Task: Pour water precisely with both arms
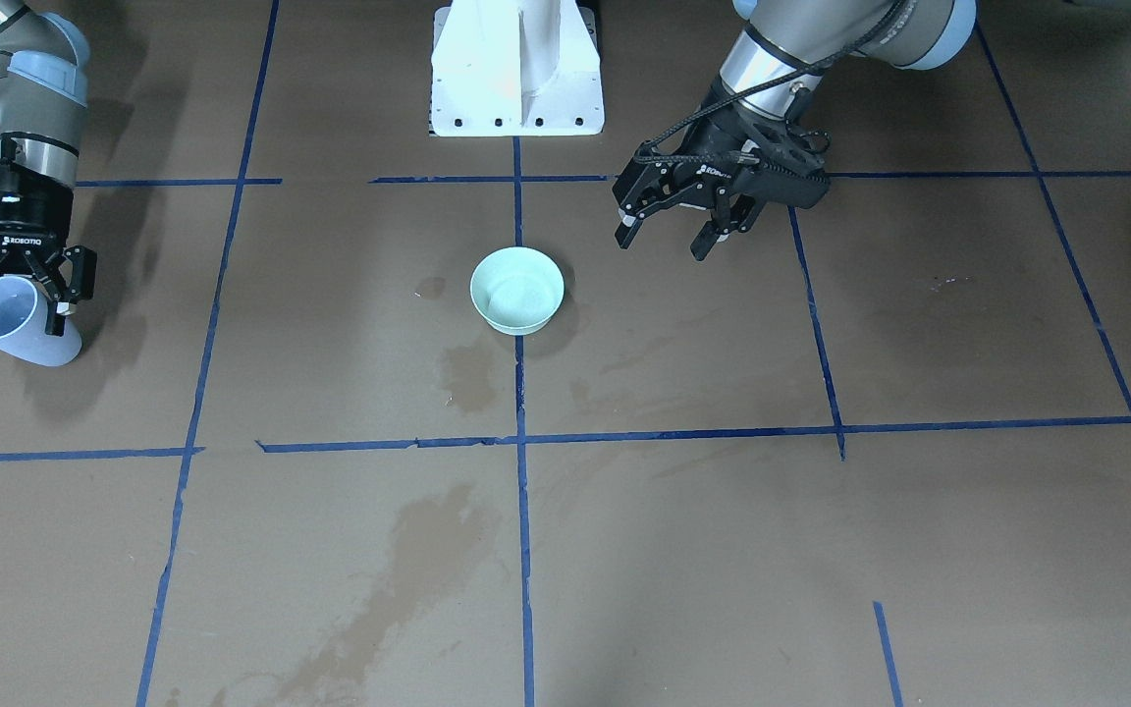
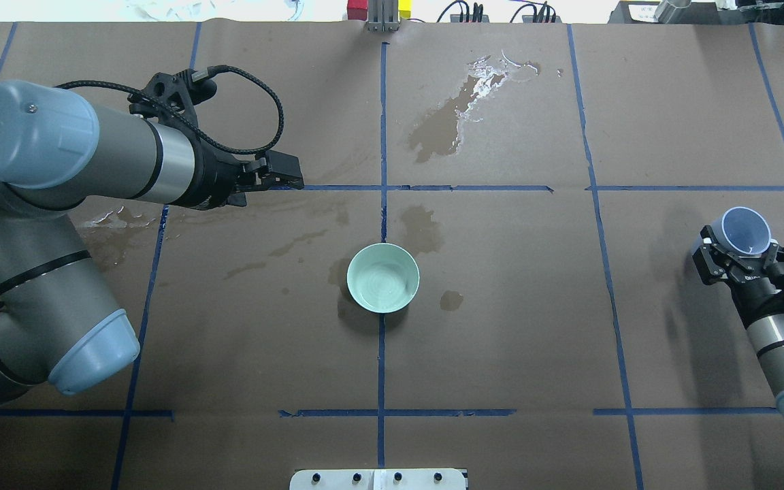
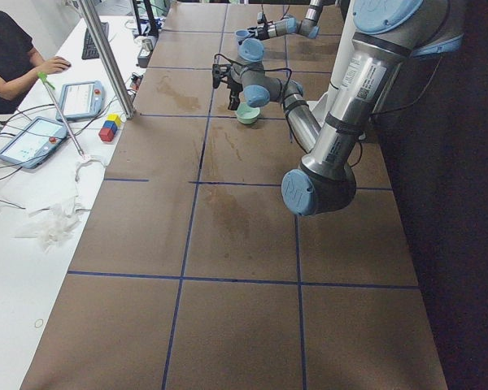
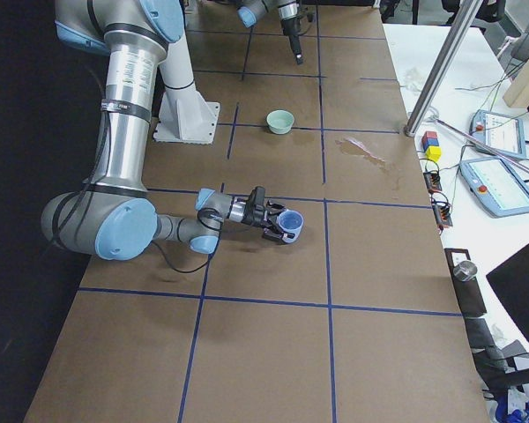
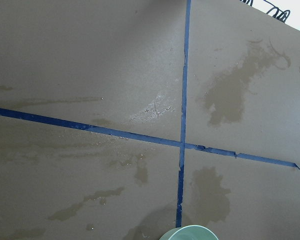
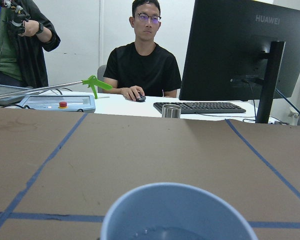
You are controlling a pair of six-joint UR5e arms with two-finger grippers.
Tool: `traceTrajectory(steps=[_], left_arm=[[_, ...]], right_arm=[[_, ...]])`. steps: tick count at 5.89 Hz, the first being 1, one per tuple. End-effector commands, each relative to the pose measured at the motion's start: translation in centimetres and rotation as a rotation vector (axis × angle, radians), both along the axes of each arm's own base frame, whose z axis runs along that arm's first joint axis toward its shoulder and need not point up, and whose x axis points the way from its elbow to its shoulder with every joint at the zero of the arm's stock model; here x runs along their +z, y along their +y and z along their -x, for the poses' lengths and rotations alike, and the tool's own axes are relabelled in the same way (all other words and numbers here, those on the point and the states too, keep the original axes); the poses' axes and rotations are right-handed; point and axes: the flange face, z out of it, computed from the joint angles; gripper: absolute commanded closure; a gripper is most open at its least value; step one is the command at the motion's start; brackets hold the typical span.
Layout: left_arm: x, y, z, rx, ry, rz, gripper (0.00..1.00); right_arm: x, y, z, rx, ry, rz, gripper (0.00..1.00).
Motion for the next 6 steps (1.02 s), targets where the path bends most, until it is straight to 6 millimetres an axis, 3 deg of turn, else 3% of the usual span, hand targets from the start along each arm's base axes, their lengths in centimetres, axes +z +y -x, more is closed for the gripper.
traceTrajectory(steps=[1,2,3,5,6], left_arm=[[0.1,0.0,0.1,0.001,-0.001,0.001,0.00],[0.3,0.0,0.1,0.001,-0.003,0.003,0.00],[0.5,0.1,0.0,0.002,-0.007,0.006,0.00],[1.8,0.1,0.0,0.004,-0.025,0.020,0.00],[3.4,0.3,0.2,0.013,-0.048,0.032,0.00]], right_arm=[[-5.6,-1.0,2.1,-0.031,0.041,-0.064,0.90],[-10.1,-1.7,4.7,-0.061,0.004,-0.099,0.90],[-12.3,-1.7,6.2,-0.101,0.022,-0.124,0.90],[-17.1,0.8,12.5,-0.186,-0.022,-0.155,0.92],[-20.6,1.2,16.0,-0.200,-0.014,-0.154,0.92]])
